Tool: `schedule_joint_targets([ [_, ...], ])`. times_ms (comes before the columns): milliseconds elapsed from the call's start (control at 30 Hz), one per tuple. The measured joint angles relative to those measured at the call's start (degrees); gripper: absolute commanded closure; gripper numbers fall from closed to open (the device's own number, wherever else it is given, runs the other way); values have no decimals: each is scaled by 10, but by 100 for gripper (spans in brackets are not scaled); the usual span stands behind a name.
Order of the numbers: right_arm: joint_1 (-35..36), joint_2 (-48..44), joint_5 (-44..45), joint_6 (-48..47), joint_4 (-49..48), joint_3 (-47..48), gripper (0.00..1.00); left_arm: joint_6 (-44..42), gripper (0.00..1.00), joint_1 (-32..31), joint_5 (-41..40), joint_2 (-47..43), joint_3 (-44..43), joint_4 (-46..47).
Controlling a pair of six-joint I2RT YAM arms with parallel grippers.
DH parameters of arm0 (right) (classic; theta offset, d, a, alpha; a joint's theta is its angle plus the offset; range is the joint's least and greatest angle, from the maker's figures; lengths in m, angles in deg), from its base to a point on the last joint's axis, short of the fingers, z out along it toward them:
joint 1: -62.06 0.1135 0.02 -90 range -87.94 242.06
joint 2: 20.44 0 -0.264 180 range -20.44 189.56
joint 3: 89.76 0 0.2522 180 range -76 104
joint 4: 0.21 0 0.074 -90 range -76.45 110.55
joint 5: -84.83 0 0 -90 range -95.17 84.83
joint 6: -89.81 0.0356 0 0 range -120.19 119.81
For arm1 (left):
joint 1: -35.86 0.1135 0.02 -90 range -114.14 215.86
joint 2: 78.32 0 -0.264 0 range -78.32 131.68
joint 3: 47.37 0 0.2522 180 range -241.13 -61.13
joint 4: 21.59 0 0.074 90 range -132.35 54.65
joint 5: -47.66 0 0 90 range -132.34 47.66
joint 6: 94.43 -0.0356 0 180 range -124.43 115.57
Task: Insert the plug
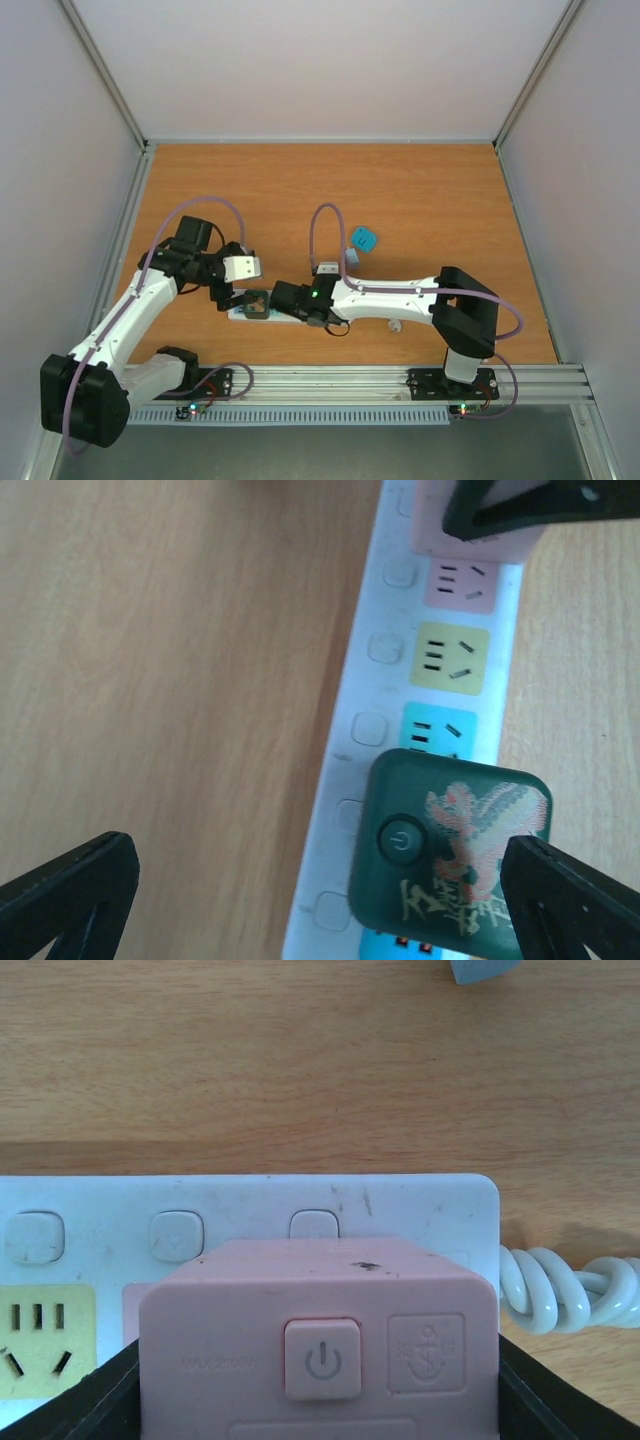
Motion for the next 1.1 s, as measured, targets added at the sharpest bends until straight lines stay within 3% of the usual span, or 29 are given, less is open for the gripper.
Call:
schedule_joint_targets([
  [100,0,5,-3,1,22,25,3,2,0,11,2,0,-22,-5],
  [133,0,8,-10,3,25,33,2,3,0,14,2,2,-30,-7],
  [433,-8,-10,0,-16,43,155,1,13,0,28,4,11,-79,-28],
  [667,-92,-69,23,-32,-1,63,2,16,0,29,3,11,-80,-45],
  [900,-183,-40,57,-64,-54,-8,16,16,0,30,4,4,-80,-60],
  [1100,-214,4,68,-104,-121,-26,20,20,0,30,3,-11,-80,-70],
])
